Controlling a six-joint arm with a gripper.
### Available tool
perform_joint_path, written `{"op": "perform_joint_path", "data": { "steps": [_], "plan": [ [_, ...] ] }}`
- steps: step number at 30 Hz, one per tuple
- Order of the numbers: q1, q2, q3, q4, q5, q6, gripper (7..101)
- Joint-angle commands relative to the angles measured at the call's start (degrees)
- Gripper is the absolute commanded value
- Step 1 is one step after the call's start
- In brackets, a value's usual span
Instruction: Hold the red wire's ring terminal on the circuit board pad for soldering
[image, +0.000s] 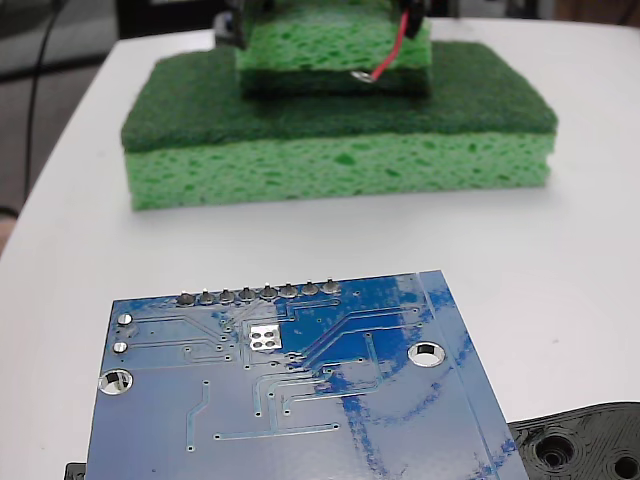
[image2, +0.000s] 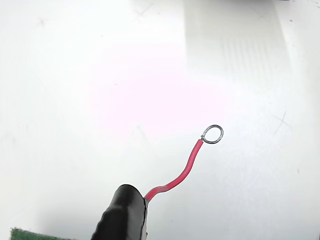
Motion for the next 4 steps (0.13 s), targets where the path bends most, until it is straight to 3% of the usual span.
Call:
{"op": "perform_joint_path", "data": {
  "steps": [1, 4],
  "plan": [
    [0.0, 0.2, -0.3, -0.2, 0.4, 0.0, 100.3],
    [0.0, 0.2, -0.3, -0.2, 0.4, 0.0, 100.3]
  ]
}}
